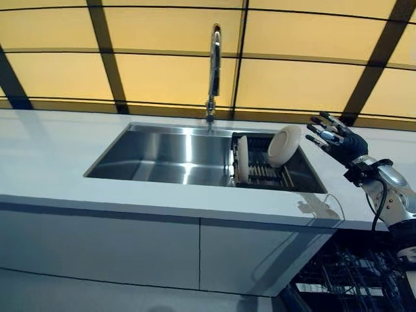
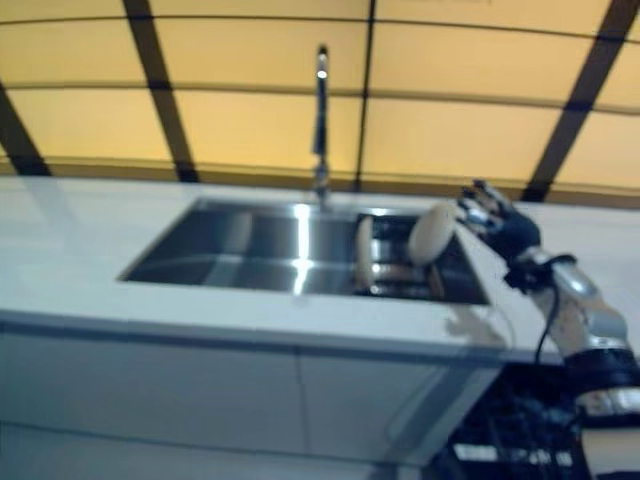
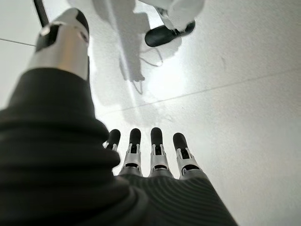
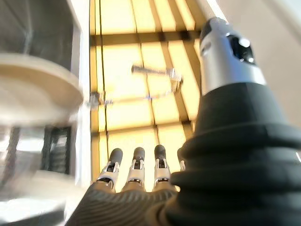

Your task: Take plates into dishwasher

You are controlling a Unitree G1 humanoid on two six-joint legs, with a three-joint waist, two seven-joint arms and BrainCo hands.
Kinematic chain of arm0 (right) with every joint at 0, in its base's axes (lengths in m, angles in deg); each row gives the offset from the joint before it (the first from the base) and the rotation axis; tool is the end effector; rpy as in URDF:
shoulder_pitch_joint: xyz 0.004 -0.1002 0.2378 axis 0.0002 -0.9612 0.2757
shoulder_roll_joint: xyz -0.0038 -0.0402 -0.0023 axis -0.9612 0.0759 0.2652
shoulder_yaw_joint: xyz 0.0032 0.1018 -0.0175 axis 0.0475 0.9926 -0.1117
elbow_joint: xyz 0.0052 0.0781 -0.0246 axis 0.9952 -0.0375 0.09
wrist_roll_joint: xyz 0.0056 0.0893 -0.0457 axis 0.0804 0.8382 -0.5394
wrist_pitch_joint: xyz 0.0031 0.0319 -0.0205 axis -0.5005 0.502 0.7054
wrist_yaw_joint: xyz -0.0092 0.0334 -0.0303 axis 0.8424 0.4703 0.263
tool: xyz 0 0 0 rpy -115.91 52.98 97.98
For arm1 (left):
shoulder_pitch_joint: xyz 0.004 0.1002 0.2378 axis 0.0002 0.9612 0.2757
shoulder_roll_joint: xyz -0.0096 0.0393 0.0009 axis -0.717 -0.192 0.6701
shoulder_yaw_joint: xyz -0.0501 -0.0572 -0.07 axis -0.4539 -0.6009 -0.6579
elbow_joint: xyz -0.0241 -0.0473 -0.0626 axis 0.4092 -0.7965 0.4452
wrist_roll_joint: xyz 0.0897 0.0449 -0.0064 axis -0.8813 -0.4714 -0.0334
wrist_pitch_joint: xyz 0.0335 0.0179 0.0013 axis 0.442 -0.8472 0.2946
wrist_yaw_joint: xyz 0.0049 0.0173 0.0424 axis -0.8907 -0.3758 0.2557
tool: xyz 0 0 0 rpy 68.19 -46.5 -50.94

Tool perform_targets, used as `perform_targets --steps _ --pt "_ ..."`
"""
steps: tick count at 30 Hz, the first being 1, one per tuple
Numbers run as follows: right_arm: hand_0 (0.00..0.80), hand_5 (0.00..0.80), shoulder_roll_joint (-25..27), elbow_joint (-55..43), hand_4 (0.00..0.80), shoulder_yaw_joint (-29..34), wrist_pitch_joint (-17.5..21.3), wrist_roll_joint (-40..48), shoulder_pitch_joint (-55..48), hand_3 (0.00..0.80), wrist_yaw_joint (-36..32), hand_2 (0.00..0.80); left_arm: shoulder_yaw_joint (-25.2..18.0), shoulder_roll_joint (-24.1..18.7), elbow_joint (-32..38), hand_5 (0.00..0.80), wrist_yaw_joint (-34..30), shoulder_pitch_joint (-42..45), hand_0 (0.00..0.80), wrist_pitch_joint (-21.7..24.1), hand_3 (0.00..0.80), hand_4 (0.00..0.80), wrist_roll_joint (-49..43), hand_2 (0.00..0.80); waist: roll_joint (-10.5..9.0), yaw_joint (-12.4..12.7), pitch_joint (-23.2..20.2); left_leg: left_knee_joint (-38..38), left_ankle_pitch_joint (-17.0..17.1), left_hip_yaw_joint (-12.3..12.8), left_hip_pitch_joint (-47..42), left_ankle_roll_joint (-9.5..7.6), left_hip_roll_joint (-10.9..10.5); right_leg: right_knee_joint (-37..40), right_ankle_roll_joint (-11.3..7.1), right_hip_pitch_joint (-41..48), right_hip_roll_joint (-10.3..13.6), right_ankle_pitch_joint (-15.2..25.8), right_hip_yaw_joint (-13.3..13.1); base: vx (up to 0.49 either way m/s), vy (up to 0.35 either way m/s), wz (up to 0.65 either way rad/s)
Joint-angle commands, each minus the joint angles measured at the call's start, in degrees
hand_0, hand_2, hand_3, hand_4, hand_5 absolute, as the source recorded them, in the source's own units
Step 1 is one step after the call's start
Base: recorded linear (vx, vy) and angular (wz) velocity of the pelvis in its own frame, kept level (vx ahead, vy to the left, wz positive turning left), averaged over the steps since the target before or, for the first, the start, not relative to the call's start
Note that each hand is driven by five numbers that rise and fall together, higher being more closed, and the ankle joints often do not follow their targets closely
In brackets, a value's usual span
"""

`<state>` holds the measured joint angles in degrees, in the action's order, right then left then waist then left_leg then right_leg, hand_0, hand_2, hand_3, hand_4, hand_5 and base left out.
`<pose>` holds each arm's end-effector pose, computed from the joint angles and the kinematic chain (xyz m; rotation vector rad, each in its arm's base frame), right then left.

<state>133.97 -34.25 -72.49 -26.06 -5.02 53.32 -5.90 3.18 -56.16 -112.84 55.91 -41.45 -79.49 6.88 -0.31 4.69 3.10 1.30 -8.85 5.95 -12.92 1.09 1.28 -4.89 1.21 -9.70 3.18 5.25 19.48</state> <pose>0.2922 -0.3125 0.1951 0.1868 -0.1650 0.1864 0.0553 0.2746 -0.1022 0.4732 1.3926 0.0093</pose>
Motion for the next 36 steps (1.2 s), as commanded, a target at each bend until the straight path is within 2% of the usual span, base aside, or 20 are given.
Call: perform_targets --steps 1,3,4,5,6,7,8,9,10,11,12,13,17,24,36 --pt "0.000 0.000 0.26 1.86 0.000 -1.13 4.83 0.74 8.34 0.000 4.85 0.000 -0.41 -2.59 -1.02 0.000 1.51 -1.57 0.000 -0.37 0.000 0.000 2.58 0.000 -3.64 0.80 -0.78 -3.87 -0.39 -4.80 2.58 -0.79 -2.43 1.98 -9.25 6.37 5.16 0.01 -3.97 0.142 -0.051 -0.25" --pt "0.000 0.000 0.98 3.07 0.000 -2.56 4.30 -0.72 10.72 0.000 9.60 0.000 -0.39 -1.88 -0.48 0.000 2.05 -2.72 0.000 -1.00 0.000 0.000 4.14 0.000 -4.10 0.35 -0.89 -7.82 -0.81 -4.67 2.05 0.88 -0.78 1.68 -7.63 6.87 5.07 -1.11 -3.72 0.156 -0.054 -0.22" --pt "0.000 0.000 1.19 3.75 0.000 -3.17 4.09 -2.13 11.57 0.000 11.89 0.000 -0.06 -1.26 -0.37 0.000 2.87 -2.85 0.000 -1.14 0.000 0.000 5.25 0.000 -3.78 0.39 -0.80 -11.87 0.99 -4.91 2.03 2.19 0.94 1.56 -6.49 7.62 4.38 -2.09 -3.31 0.072 -0.051 -0.27" --pt "0.000 0.000 1.36 4.59 0.000 -4.02 4.34 -2.86 12.25 0.000 13.11 0.000 0.09 -0.60 -0.64 0.000 3.68 -2.91 0.000 -0.80 0.000 0.000 6.03 0.000 -4.18 0.81 -0.26 -20.30 5.58 -6.06 5.39 3.36 1.70 1.83 -5.10 8.96 4.16 -2.94 -3.61 0.046 -0.052 -0.24" --pt "0.000 0.000 1.39 4.72 0.000 -4.31 4.38 -3.23 12.41 0.000 13.85 0.000 0.09 -0.42 -0.72 0.000 3.97 -2.94 0.000 -0.56 0.000 0.000 6.23 0.000 -4.60 0.96 -0.10 -22.64 7.51 -6.58 7.16 3.57 1.45 2.06 -4.72 9.32 4.41 -3.01 -3.79 0.066 -0.093 -0.27" --pt "0.000 0.000 1.10 4.43 0.000 -5.48 4.65 -4.79 12.51 0.000 17.58 0.000 -0.49 0.14 0.38 0.000 4.19 -2.70 0.000 -0.80 0.000 0.000 6.27 0.000 -5.55 2.71 2.23 -36.39 11.10 -7.62 17.73 3.86 0.13 2.45 -3.33 11.99 4.57 -3.62 -5.31 0.069 -0.065 -0.31" --pt "0.000 0.000 0.98 4.18 0.000 -5.54 4.76 -4.70 12.41 0.000 18.35 0.000 -0.60 0.22 0.91 0.000 4.21 -2.67 0.000 -1.13 0.000 0.000 6.27 0.000 -5.83 2.99 2.59 -37.47 11.91 -7.45 19.79 3.79 -0.33 2.61 -3.19 12.24 4.79 -3.51 -5.46 0.089 -0.044 -0.37" --pt "0.000 0.000 0.82 3.84 0.000 -5.59 4.81 -4.55 12.33 0.000 19.17 0.000 -0.65 0.20 1.52 0.000 4.19 -2.65 0.000 -1.58 0.000 0.000 6.37 0.000 -5.66 3.33 2.88 -36.47 12.50 -7.20 21.60 3.85 -0.23 2.87 -3.21 12.80 4.53 -3.65 -5.65 0.171 0.137 -0.38" --pt "0.000 0.000 -0.13 3.60 0.000 -6.21 4.19 -6.77 13.07 0.000 22.20 0.000 -0.03 -0.23 3.42 0.000 3.42 -2.61 0.000 -3.11 0.000 0.000 7.26 0.000 -3.80 4.71 3.44 -21.52 11.33 -4.60 22.67 3.67 1.32 4.97 -5.18 15.49 3.48 -3.92 -5.41 0.211 0.176 -0.29" --pt "0.000 0.000 -0.22 4.30 0.000 -6.60 4.11 -7.79 13.79 0.000 22.69 0.000 0.12 -0.27 3.76 0.000 3.24 -2.55 0.000 -3.19 0.000 0.000 7.20 0.000 -3.33 5.06 3.38 -16.06 11.31 -3.18 21.86 3.77 1.51 5.73 -5.89 16.25 3.41 -3.82 -5.13 0.220 0.190 -0.23" --pt "0.000 0.000 -0.13 5.61 0.000 -6.85 4.66 -8.39 14.56 0.000 22.01 0.000 -0.34 -0.23 3.64 0.000 2.86 -2.69 0.000 -2.93 0.000 0.000 6.58 0.000 -3.14 5.43 3.99 -14.08 11.61 -2.12 20.62 3.98 1.90 6.03 -5.90 17.01 3.81 -3.85 -4.96 0.127 0.140 -0.49" --pt "0.000 0.000 -0.09 4.26 0.000 -6.68 3.37 -8.11 14.90 0.000 22.15 0.000 -0.04 0.17 3.63 0.000 2.57 -4.14 0.000 -3.49 0.000 0.000 6.25 0.000 -2.96 5.61 4.01 -13.42 11.25 -2.95 21.02 4.46 0.79 6.10 -6.25 17.45 4.30 -4.19 -4.64 0.116 0.142 -0.73" --pt "0.000 0.000 1.66 3.91 0.000 -4.90 2.66 -8.08 13.19 0.000 19.85 0.000 1.18 -0.10 4.73 0.000 3.08 -5.75 0.000 -3.41 0.000 0.000 6.78 0.000 -3.19 4.34 1.27 -5.20 9.20 -2.92 13.60 3.49 0.28 5.84 -7.77 16.30 5.58 -3.78 -2.79 0.138 0.086 -0.50" --pt "0.000 0.000 2.55 5.54 0.000 -7.06 0.42 -9.04 14.45 0.000 16.98 0.000 2.13 -0.35 2.69 0.000 2.57 -5.90 0.000 -2.01 0.000 0.000 6.66 0.000 -4.36 4.60 -1.14 -2.54 8.73 -2.39 11.31 2.98 0.22 6.74 -8.20 16.50 5.80 -3.57 -1.58 0.097 0.015 0.24" --pt "0.000 0.000 2.70 5.29 0.000 -11.09 -2.27 -10.98 17.17 0.000 15.08 0.000 2.83 0.01 2.90 0.000 1.79 -2.70 0.000 0.80 0.000 0.000 4.57 0.000 -6.68 7.31 -0.44 -0.89 8.07 -3.11 10.13 2.32 0.03 8.03 -8.83 17.11 5.88 -2.69 0.03 0.028 0.021 0.20"
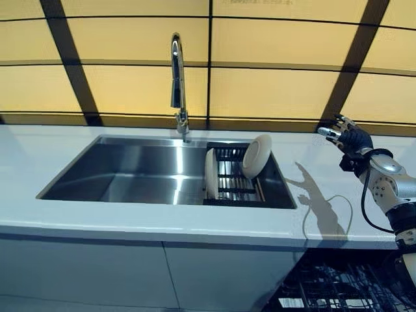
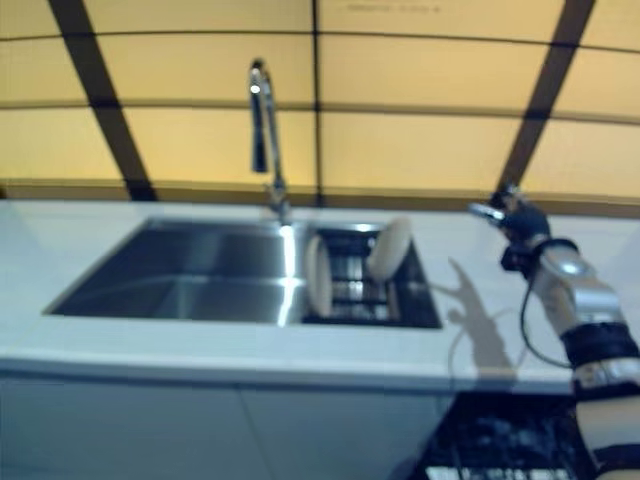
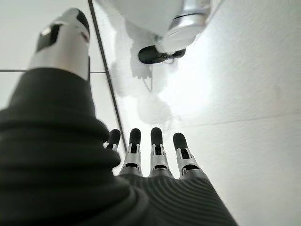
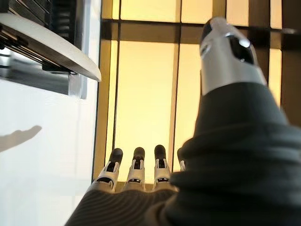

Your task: Take plates into dishwasher

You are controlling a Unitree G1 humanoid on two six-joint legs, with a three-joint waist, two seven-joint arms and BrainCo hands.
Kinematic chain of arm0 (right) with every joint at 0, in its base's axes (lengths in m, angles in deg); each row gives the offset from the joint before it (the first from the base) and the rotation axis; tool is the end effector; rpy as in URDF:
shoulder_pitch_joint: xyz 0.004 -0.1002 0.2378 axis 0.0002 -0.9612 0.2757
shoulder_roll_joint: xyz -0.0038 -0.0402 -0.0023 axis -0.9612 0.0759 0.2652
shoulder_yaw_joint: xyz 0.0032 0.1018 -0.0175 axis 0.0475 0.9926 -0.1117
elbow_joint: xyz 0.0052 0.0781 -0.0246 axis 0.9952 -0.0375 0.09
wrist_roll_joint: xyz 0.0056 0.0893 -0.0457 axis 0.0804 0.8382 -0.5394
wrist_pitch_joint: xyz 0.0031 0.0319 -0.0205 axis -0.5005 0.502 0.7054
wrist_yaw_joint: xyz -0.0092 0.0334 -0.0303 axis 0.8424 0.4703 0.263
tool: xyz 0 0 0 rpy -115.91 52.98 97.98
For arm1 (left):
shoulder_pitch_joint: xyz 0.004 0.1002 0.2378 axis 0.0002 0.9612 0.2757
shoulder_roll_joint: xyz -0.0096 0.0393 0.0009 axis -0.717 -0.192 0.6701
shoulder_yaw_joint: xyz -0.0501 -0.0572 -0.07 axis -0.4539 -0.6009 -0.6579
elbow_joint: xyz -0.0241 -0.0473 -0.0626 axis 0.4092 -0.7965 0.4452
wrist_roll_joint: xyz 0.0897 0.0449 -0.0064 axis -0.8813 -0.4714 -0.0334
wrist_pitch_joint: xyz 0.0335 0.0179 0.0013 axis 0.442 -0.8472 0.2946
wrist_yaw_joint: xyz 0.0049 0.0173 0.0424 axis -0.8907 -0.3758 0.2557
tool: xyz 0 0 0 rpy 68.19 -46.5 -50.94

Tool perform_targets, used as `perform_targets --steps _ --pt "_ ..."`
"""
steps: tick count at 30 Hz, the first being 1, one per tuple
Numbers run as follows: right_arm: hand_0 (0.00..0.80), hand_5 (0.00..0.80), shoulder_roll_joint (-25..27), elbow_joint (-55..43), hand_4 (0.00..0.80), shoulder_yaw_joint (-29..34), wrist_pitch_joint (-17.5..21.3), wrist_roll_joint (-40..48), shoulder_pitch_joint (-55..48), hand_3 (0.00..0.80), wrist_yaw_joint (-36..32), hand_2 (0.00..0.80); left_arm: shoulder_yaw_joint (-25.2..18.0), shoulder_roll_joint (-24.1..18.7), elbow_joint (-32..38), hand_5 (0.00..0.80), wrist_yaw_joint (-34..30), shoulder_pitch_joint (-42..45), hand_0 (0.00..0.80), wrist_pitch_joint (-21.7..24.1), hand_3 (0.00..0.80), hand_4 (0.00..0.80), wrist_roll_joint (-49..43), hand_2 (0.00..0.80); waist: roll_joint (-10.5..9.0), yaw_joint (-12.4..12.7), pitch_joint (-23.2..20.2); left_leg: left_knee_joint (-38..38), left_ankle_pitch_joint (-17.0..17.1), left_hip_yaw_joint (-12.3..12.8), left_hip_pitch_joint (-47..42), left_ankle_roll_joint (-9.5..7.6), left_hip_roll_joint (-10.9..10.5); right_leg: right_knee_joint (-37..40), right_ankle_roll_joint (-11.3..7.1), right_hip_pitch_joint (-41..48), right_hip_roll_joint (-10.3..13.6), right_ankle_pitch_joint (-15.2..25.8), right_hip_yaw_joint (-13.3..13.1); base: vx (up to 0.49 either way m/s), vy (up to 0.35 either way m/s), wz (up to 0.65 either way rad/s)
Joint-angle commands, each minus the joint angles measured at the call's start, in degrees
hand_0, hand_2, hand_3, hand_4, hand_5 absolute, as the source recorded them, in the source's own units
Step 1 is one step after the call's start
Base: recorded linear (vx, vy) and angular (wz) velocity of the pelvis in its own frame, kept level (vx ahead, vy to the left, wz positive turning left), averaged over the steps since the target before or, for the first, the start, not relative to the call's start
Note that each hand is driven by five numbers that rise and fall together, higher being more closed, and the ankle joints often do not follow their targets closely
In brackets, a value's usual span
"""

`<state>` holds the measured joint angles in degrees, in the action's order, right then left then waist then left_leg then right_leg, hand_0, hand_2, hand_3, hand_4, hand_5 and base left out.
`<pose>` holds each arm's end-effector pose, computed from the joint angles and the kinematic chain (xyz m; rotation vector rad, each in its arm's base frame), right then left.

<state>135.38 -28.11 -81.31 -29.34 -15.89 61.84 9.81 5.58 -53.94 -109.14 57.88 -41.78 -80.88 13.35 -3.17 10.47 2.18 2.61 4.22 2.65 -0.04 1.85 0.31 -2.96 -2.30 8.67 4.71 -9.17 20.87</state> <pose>0.3092 -0.3052 0.2077 -0.0454 -0.0319 -0.1038 0.0666 0.2545 -0.1060 0.3844 1.3374 0.0280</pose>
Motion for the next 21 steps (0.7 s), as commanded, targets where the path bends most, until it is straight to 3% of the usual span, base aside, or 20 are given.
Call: perform_targets --steps 1,2,4,5,8,9,12,15,17,19,21 --pt "0.000 0.000 1.35 -0.92 0.000 -2.31 0.59 0.03 8.72 0.000 -0.67 0.000 0.46 -2.32 -0.43 0.000 -0.22 -2.24 0.000 2.12 0.000 0.000 -2.23 0.000 -4.01 1.80 0.52 -2.30 -5.05 -0.17 -2.65 1.63 0.82 6.31 -5.43 -1.14 4.34 11.91 -1.12 -0.018 0.048 0.13" --pt "0.000 0.000 1.35 -0.64 0.000 -2.34 0.28 0.23 8.86 0.000 -0.87 0.000 0.65 -2.42 -0.17 0.000 -0.26 -2.17 0.000 2.08 0.000 0.000 -2.76 0.000 -4.24 1.87 0.63 -2.49 -5.30 0.13 -2.71 1.58 1.03 6.31 -5.44 -1.03 4.48 11.78 -0.80 -0.021 0.075 0.15" --pt "0.000 0.000 1.65 -0.02 0.000 -2.82 -0.60 0.98 9.13 0.000 0.05 0.000 1.22 -2.97 0.09 0.000 -1.29 -2.32 0.000 2.33 0.000 0.000 -4.81 0.000 -5.01 1.40 1.30 -6.36 -6.47 3.05 -1.64 2.25 1.84 5.63 -5.54 -1.56 5.73 12.11 0.25 -0.013 0.097 0.18" --pt "0.000 0.000 1.53 0.23 0.000 -2.75 -0.45 0.08 8.82 0.000 0.00 0.000 1.29 -3.16 0.53 0.000 -1.69 -2.36 0.000 2.26 0.000 0.000 -5.22 0.000 -5.25 1.71 1.90 -8.15 -7.04 1.91 -0.68 1.96 1.39 5.46 -5.82 -1.62 6.03 12.66 -0.21 0.007 0.099 0.23" --pt "0.000 0.000 0.91 0.70 0.000 -2.78 0.35 -0.81 7.72 0.000 0.95 0.000 2.02 -3.28 1.29 0.000 -0.90 -2.30 0.000 2.67 0.000 0.000 -6.08 0.000 -5.12 1.77 2.65 -8.36 -7.67 1.85 -0.60 0.64 1.10 3.33 -6.36 -2.22 6.89 12.52 -0.68 0.045 0.125 0.24" --pt "0.000 0.000 1.02 0.58 0.000 -1.90 -0.20 -0.96 6.92 0.000 1.96 0.000 2.22 -4.26 2.01 0.000 -1.50 -2.34 0.000 2.46 0.000 0.000 -7.44 0.000 -4.74 1.50 2.88 -8.10 -8.33 1.86 -1.30 -0.57 0.96 -1.95 -6.29 -3.28 7.03 11.79 -1.69 0.067 0.093 0.10" --pt "0.000 0.000 1.69 -0.41 0.000 -0.02 -0.57 -1.54 4.67 0.000 3.58 0.000 3.05 -5.87 3.28 0.000 -1.45 -2.59 0.000 1.43 0.000 0.000 -7.11 0.000 -4.73 0.09 3.76 -7.18 -8.36 0.27 -2.13 -1.61 0.13 -7.43 -7.23 -7.74 7.52 15.47 -4.33 0.115 -0.002 0.14" --pt "0.000 0.000 3.25 0.19 0.000 0.94 -0.90 -1.62 3.95 0.000 4.03 0.000 3.17 -6.98 3.52 0.000 -1.42 -3.05 0.000 0.81 0.000 0.000 -5.88 0.000 -4.62 -1.22 4.31 -5.93 -8.41 -1.11 -3.30 -1.13 0.43 -2.94 -7.49 -9.32 7.29 16.61 -6.78 0.145 -0.165 0.27" --pt "0.000 0.000 5.26 2.15 0.000 1.40 -1.31 -1.32 4.89 0.000 4.52 0.000 3.32 -7.70 3.32 0.000 -1.28 -3.43 0.000 1.16 0.000 0.000 -5.52 0.000 -5.17 -2.52 4.75 -5.02 -8.99 -2.33 -3.54 -1.16 0.40 1.25 -8.35 -11.86 6.87 18.65 -9.74 0.137 -0.247 0.33" --pt "0.000 0.000 5.83 2.78 0.000 2.71 -0.26 -1.19 4.34 0.000 3.27 0.000 2.27 -7.80 3.41 0.000 -1.32 -3.50 0.000 0.85 0.000 0.000 -5.40 0.000 -5.71 -2.35 4.52 -3.90 -8.81 -2.22 -3.18 -1.11 0.55 3.66 -9.09 -11.01 6.33 18.88 -8.94 0.105 -0.200 0.46" --pt "0.000 0.000 6.80 2.74 0.000 2.78 -2.28 -1.87 4.13 0.000 2.94 0.000 1.88 -7.78 3.73 0.000 -1.42 -3.35 0.000 1.87 0.000 0.000 -6.43 0.000 -6.08 -2.06 3.96 -1.78 -7.75 -1.73 -3.40 -0.50 0.97 6.10 -9.37 -10.12 5.39 19.36 -7.61 0.078 -0.148 0.49"
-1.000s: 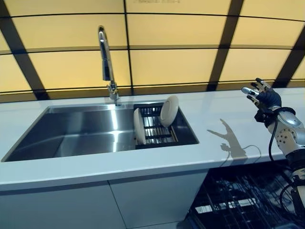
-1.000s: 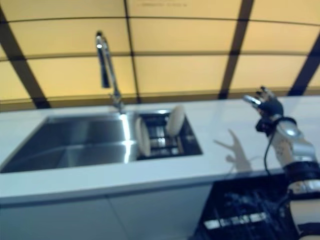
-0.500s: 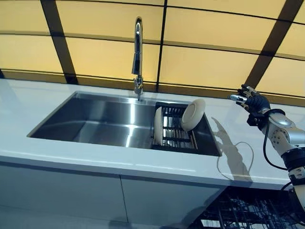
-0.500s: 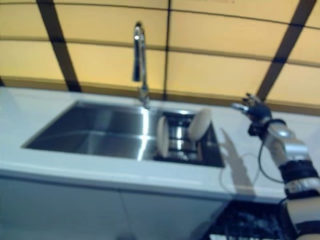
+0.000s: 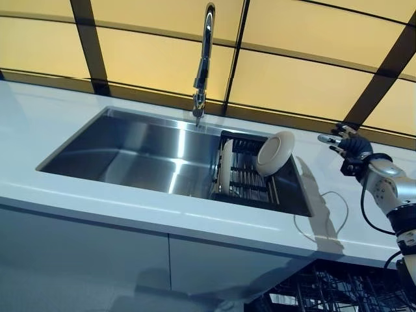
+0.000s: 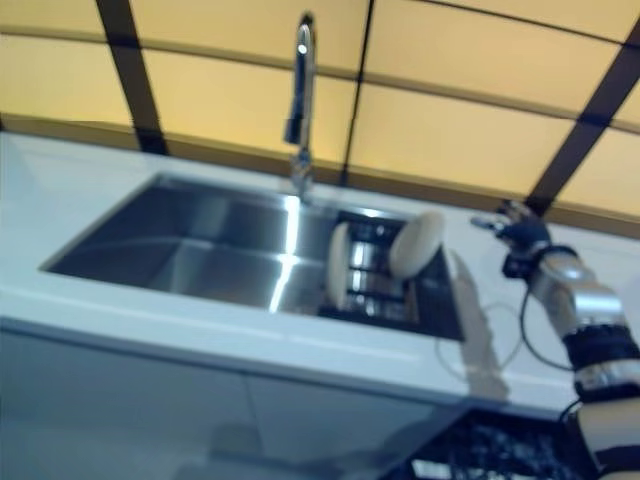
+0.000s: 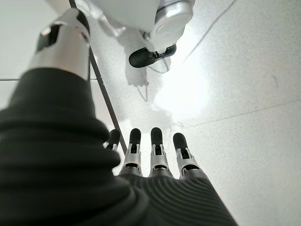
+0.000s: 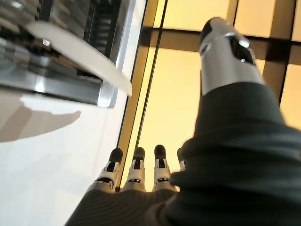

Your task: Take plates into dishwasher

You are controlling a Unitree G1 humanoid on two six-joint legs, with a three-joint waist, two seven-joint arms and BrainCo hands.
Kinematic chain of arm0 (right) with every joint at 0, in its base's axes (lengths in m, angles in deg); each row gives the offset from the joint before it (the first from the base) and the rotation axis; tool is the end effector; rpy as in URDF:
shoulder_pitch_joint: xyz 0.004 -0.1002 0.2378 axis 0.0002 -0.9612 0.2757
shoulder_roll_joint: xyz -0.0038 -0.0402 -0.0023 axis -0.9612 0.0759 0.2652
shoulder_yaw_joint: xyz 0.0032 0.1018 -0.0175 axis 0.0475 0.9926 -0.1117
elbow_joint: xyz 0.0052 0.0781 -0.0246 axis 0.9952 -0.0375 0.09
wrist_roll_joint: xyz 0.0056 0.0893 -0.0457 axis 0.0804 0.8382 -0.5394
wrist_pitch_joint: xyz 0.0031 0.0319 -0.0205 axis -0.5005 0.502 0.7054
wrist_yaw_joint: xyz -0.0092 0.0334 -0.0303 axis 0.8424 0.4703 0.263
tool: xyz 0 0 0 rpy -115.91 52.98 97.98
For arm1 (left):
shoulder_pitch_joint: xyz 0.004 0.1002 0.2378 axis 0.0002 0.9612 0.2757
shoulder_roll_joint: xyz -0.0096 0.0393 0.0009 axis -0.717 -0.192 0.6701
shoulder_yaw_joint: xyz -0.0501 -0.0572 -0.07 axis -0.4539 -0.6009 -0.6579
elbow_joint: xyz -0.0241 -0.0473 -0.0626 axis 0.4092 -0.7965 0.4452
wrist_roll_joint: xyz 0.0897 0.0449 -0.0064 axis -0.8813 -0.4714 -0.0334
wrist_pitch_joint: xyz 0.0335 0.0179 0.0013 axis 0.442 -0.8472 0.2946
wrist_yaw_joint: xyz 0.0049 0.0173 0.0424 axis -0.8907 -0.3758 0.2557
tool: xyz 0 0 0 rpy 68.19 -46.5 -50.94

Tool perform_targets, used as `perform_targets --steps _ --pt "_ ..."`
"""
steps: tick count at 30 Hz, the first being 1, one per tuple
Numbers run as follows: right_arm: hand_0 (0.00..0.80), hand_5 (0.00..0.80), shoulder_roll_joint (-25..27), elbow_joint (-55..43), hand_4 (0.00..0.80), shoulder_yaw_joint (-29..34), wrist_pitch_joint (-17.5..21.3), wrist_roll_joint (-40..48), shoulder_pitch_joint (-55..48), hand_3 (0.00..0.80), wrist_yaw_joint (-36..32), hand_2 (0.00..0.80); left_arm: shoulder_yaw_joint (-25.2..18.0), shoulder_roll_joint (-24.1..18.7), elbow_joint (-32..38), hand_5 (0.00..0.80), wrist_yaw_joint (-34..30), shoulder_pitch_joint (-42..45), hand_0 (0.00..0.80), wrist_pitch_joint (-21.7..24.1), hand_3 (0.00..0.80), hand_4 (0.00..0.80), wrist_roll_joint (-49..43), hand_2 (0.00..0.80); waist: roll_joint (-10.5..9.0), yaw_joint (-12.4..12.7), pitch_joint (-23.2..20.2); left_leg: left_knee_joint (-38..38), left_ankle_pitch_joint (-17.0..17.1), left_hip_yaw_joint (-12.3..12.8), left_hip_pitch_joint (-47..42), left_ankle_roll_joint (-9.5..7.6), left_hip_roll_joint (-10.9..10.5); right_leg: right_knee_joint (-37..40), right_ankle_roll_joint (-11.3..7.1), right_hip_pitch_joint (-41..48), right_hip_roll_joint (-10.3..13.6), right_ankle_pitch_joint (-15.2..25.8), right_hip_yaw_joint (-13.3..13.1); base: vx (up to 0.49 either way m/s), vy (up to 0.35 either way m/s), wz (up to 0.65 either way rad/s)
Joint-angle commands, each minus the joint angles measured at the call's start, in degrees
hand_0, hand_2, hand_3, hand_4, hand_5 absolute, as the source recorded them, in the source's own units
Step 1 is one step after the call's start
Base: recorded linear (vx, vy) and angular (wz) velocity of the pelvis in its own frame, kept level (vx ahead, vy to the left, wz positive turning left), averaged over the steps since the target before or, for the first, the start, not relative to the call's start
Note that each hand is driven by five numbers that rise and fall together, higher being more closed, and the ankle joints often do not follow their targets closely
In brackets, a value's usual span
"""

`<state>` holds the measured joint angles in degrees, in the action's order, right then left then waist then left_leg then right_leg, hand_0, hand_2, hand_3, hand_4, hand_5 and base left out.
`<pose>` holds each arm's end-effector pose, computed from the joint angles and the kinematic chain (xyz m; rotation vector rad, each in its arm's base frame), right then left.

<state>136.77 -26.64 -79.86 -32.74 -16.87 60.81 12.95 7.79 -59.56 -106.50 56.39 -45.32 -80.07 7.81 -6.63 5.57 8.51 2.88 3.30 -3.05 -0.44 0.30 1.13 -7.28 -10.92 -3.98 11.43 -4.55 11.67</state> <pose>0.3035 -0.3183 0.2040 -0.0522 0.0390 -0.2137 0.0969 0.2800 -0.0879 0.5725 1.2396 -0.0314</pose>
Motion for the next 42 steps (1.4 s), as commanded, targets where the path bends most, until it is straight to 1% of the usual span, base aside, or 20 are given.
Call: perform_targets --steps 1,2,3,5,11,15,18,21,27,31,36,42 --pt "0.000 0.000 5.98 1.82 0.000 1.19 0.74 -0.77 5.46 0.000 -0.27 0.000 -0.20 -2.17 1.53 0.000 0.02 0.44 0.000 1.54 0.000 0.000 -0.63 0.000 -2.63 3.06 -2.53 -1.00 -6.31 4.31 -3.18 1.25 0.44 10.98 -0.72 2.90 -1.63 14.64 2.09 0.131 -0.105 0.35" --pt "0.000 0.000 6.83 3.32 0.000 1.29 0.47 -0.91 5.80 0.000 -1.00 0.000 -0.14 -2.17 2.09 0.000 -0.65 1.10 0.000 2.17 0.000 0.000 -0.16 0.000 -2.48 3.40 -2.93 0.39 -5.68 4.62 -3.42 1.43 0.75 11.34 -0.59 3.58 -2.10 13.84 2.48 0.125 -0.070 0.33" --pt "0.000 0.000 6.93 3.41 0.000 1.32 0.39 -0.95 5.81 0.000 -1.05 0.000 -0.14 -2.21 2.20 0.000 -0.70 1.28 0.000 2.24 0.000 0.000 -0.19 0.000 -2.47 3.42 -2.97 0.53 -5.60 4.72 -3.47 1.50 0.81 11.37 -0.59 3.67 -2.10 13.76 2.60 0.140 -0.045 0.32" --pt "0.000 0.000 7.48 3.57 0.000 1.04 -0.27 -1.57 6.01 0.000 -0.55 0.000 -0.03 -2.30 2.57 0.000 -1.23 2.84 0.000 2.84 0.000 0.000 0.19 0.000 -2.17 3.73 -3.07 1.29 -5.05 5.81 -3.57 2.08 1.33 11.62 -0.48 4.45 -2.12 13.16 3.83 0.101 -0.007 0.21" --pt "0.000 0.000 7.29 4.46 0.000 0.42 -0.34 -1.80 6.51 0.000 0.29 0.000 -0.02 -2.20 2.66 0.000 -1.16 4.68 0.000 4.97 0.000 0.000 0.26 0.000 -1.58 4.10 -2.92 1.76 -4.75 6.82 -3.46 2.40 1.61 12.00 -0.20 5.12 -2.26 12.36 4.75 0.052 0.001 0.12" --pt "0.000 0.000 7.29 3.90 0.000 0.29 0.14 -1.28 6.59 0.000 -0.28 0.000 0.41 -2.92 4.01 0.000 -1.79 5.76 0.000 5.03 0.000 0.000 0.30 0.000 -1.24 4.25 -2.10 1.92 -4.65 6.99 -3.43 2.55 1.79 11.82 -0.34 4.82 -2.11 12.46 5.36 0.021 -0.012 0.09" --pt "0.000 0.000 6.74 3.18 0.000 -0.20 -0.34 1.03 6.88 0.000 -0.26 0.000 0.36 -3.15 4.00 0.000 -1.91 6.17 0.000 5.33 0.000 0.000 0.20 0.000 -1.29 4.20 -1.47 1.93 -4.72 7.00 -3.46 2.47 1.88 11.58 -0.41 4.43 -2.14 12.58 5.36 0.000 0.000 0.00" --pt "0.000 0.000 5.73 4.19 0.000 0.50 -2.17 4.19 6.81 0.000 -0.42 0.000 0.31 -3.41 4.09 0.000 -1.94 5.90 0.000 5.02 0.000 0.000 0.51 0.000 -1.33 4.33 -0.66 1.96 -4.79 6.88 -3.28 2.39 2.01 11.43 -0.38 4.19 -2.34 12.56 5.54 0.000 -0.022 -0.01" --pt "0.000 0.000 4.13 4.53 0.000 0.20 -3.69 5.35 6.45 0.000 -0.92 0.000 0.49 -3.61 3.72 0.000 -1.34 5.55 0.000 5.65 0.000 0.000 0.75 0.000 -1.59 4.52 0.54 1.96 -4.67 6.54 -2.97 2.35 2.22 11.29 -0.29 3.92 -2.66 12.61 5.36 0.006 -0.024 0.00" --pt "0.000 0.000 3.59 4.23 0.000 -0.17 -3.48 5.69 6.44 0.000 -0.22 0.000 0.48 -4.08 4.31 0.000 -1.30 4.80 0.000 5.49 0.000 0.000 1.64 0.000 -1.59 4.44 1.91 1.90 -4.46 6.37 -2.19 2.34 2.35 11.21 -0.19 3.45 -2.85 12.60 5.09 -0.034 -0.038 0.00" --pt "0.000 0.000 3.55 4.00 0.000 -0.71 -4.11 6.28 7.11 0.000 0.23 0.000 0.90 -4.35 4.98 0.000 -1.00 4.33 0.000 5.71 0.000 0.000 2.33 0.000 -1.31 4.36 3.28 1.89 -4.25 6.19 -1.35 2.32 2.33 11.18 -0.01 2.97 -3.02 12.44 4.92 -0.030 -0.017 0.00" --pt "0.000 0.000 3.16 4.04 0.000 -1.36 -4.25 6.40 7.41 0.000 -1.05 0.000 1.53 -4.08 4.94 0.000 -0.36 3.43 0.000 5.60 0.000 0.000 3.54 0.000 -0.85 4.04 4.55 1.79 -3.88 6.15 -0.41 2.34 2.23 11.06 0.23 2.31 -3.06 12.37 4.66 -0.006 0.000 0.00"
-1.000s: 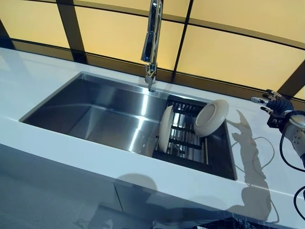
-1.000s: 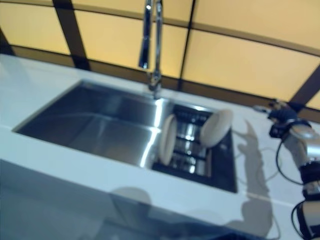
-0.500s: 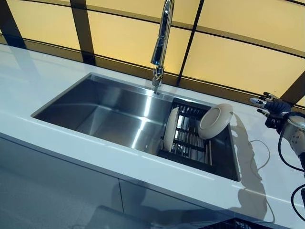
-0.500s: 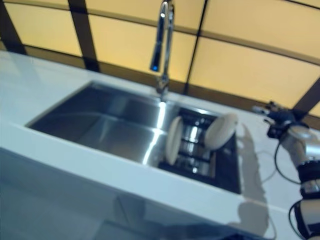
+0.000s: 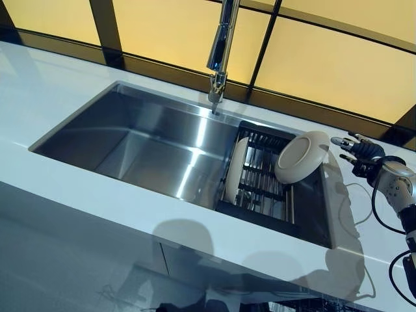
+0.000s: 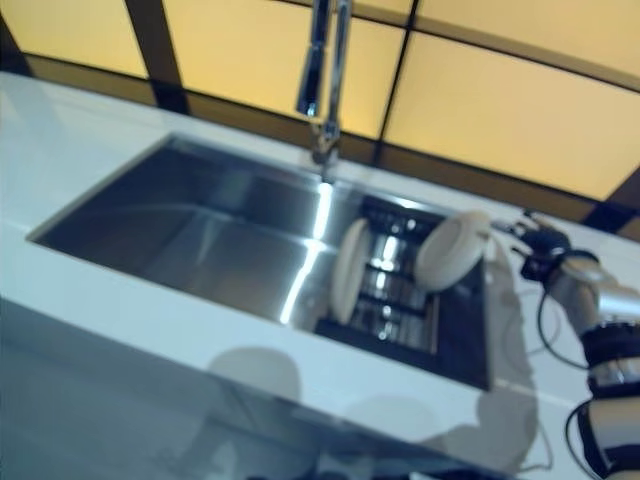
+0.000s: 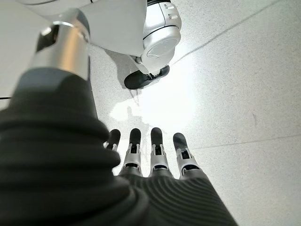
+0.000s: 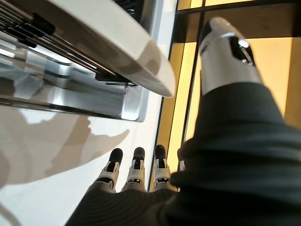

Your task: Take plates into dishwasher

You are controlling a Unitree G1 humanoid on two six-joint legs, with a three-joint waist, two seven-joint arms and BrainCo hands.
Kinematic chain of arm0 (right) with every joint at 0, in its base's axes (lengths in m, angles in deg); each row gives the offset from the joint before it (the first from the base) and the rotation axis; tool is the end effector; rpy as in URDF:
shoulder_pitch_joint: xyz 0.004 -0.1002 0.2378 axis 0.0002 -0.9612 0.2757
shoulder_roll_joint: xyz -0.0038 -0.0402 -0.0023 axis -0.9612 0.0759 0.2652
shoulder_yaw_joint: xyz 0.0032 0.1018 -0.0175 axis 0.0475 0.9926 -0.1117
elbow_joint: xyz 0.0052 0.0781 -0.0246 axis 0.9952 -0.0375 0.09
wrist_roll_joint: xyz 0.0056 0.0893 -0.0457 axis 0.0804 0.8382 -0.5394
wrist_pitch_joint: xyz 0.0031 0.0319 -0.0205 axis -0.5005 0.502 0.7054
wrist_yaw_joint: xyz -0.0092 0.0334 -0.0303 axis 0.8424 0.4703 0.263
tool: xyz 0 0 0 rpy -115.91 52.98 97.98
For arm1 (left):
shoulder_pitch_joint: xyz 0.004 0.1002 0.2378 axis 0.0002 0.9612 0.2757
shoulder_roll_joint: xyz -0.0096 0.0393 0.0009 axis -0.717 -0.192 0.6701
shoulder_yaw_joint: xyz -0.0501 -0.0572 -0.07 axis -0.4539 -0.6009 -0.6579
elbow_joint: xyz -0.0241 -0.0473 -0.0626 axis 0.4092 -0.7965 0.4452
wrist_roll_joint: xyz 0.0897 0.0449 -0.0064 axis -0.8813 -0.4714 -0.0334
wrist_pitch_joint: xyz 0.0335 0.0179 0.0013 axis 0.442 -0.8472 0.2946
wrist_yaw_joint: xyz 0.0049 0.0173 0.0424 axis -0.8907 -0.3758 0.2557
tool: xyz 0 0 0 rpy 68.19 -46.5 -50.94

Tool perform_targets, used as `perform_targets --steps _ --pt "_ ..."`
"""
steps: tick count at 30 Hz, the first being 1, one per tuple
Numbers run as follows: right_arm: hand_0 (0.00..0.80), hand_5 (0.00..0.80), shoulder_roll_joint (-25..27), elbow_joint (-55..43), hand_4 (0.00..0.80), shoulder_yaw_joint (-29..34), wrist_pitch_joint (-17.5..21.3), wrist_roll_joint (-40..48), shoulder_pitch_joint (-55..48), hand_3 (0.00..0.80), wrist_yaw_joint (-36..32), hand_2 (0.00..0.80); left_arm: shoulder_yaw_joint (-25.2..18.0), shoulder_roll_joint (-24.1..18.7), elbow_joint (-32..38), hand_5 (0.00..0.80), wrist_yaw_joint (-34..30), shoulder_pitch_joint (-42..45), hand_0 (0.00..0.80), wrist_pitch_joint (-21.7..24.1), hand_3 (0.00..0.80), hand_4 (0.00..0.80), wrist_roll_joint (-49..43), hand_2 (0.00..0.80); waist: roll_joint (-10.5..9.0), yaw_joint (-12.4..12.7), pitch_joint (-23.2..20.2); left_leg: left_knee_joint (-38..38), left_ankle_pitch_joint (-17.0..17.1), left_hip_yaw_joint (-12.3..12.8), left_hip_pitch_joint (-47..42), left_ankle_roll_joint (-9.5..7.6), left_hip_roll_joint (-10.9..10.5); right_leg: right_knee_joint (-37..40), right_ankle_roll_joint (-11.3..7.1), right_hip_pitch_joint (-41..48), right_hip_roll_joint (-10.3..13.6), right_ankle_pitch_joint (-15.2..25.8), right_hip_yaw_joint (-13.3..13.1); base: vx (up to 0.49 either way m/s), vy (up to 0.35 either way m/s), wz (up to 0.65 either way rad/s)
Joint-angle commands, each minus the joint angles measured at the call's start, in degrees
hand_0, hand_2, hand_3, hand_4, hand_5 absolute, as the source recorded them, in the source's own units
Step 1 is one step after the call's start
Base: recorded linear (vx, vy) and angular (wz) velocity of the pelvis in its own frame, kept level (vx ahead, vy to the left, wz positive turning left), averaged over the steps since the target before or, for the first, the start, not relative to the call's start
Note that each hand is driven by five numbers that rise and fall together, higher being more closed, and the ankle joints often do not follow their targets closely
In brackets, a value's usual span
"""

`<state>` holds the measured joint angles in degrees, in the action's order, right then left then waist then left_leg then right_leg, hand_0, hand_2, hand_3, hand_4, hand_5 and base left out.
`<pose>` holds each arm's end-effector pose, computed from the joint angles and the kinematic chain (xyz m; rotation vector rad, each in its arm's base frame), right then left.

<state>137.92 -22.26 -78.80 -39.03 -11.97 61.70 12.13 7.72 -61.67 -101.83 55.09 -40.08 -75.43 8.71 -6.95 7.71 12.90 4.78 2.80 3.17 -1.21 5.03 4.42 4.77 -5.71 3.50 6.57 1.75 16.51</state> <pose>0.2997 -0.3322 0.2000 0.0655 0.1537 -0.2498 0.0801 0.2858 -0.0854 0.5592 1.1827 -0.0737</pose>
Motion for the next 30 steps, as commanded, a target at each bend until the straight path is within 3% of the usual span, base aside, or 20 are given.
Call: perform_targets --steps 1,30 --pt "0.000 0.000 2.00 -0.22 0.000 -2.56 2.04 1.47 6.69 0.000 -0.39 0.000 1.64 -1.96 0.31 0.000 0.96 -1.86 0.000 1.01 0.000 0.000 2.81 0.000 -0.42 1.87 0.39 -0.13 -3.32 -0.07 0.49 -2.39 -1.06 -1.06 -4.93 -5.28 1.81 6.03 -0.22 -0.038 0.003 -0.02" --pt "0.000 0.000 1.52 -2.06 0.000 -5.17 2.62 1.77 9.26 0.000 -1.38 0.000 2.37 -0.51 0.13 0.000 2.16 -2.74 0.000 2.51 0.000 0.000 5.76 0.000 1.07 2.05 3.54 -0.30 -2.54 -0.63 2.32 -1.98 -1.39 -0.92 -3.94 -5.41 1.93 5.20 0.00 -0.005 0.004 -0.01"
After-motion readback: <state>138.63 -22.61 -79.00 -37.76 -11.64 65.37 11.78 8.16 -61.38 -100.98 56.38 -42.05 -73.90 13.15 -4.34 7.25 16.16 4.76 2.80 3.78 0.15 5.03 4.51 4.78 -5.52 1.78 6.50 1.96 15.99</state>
